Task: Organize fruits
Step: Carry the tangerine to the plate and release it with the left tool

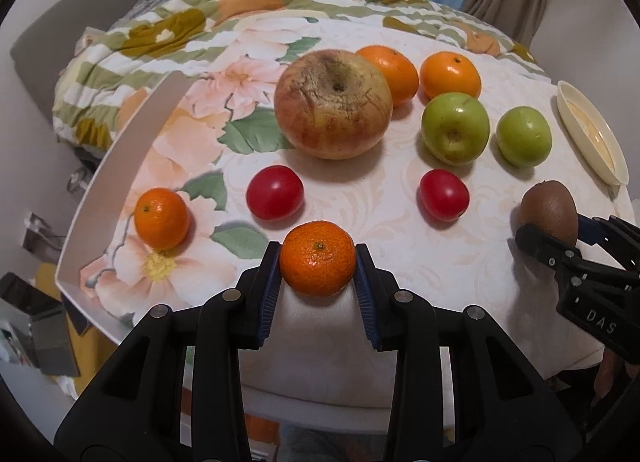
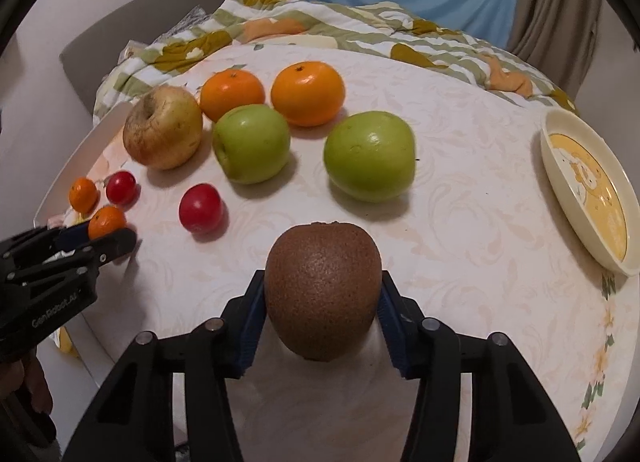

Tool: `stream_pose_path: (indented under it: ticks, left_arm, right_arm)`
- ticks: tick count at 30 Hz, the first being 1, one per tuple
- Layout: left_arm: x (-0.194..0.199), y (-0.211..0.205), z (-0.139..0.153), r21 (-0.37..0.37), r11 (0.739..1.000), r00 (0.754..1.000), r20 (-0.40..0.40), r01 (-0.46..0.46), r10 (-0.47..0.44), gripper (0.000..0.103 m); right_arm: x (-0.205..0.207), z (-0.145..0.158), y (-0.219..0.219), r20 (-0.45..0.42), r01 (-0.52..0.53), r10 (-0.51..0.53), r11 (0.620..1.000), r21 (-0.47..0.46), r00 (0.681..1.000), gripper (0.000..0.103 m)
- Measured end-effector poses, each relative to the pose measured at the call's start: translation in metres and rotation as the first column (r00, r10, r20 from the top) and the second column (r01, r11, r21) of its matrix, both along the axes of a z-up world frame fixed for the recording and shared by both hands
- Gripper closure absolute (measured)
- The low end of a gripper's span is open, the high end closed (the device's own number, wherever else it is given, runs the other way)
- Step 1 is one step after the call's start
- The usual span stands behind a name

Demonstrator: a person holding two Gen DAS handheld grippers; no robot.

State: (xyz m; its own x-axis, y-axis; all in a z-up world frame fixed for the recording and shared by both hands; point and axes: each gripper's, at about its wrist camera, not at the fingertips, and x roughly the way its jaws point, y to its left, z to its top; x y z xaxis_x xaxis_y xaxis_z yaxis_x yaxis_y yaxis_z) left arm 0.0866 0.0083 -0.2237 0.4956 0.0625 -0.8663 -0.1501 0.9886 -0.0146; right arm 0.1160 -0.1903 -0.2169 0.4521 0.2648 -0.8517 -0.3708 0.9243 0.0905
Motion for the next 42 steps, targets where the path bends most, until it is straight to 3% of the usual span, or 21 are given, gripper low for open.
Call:
stream_pose_path:
  ticks: [6,15,24,33,42]
  left_arm:
    - [-0.008,-0.011,0.022,0.006,1.0,0.999,0.031,0.01,-0.011,0.061]
    - [-0.004,-0.055,0.082,0.036,0.996,0.989,0.123,0.076,-0.08,0.061]
    - [0.025,-0.12,0.135,0.031,0.978,0.953,0.221,0.207,-0.208,0.061]
    - [0.091,-0.183,0.151,0.032,0.927,0.897,0.244,0.373,-0.369,0.061]
    - [0.17,-0.25,0.137,-0.018,0.833,0.817,0.21,0.553,-0.538,0.061]
  right_arm:
    - [-0.007,0.023,-0.015,0.043,0.013,-0.014,1.0,0.025,0.999,0.055]
    - [-0.02,0.075,-0.054,0.121,0.041,-0.048,0.997,0.06,0.991,0.055]
    - [-0.013,0.125,-0.114,0.188,0.124,-0.137,0.989,0.076,0.973,0.055]
    - [0.013,0.136,-0.175,0.204,0.287,-0.298,0.954,0.083,0.933,0.055]
    - [0.045,0.13,-0.219,0.171,0.45,-0.457,0.889,0.079,0.873,0.055]
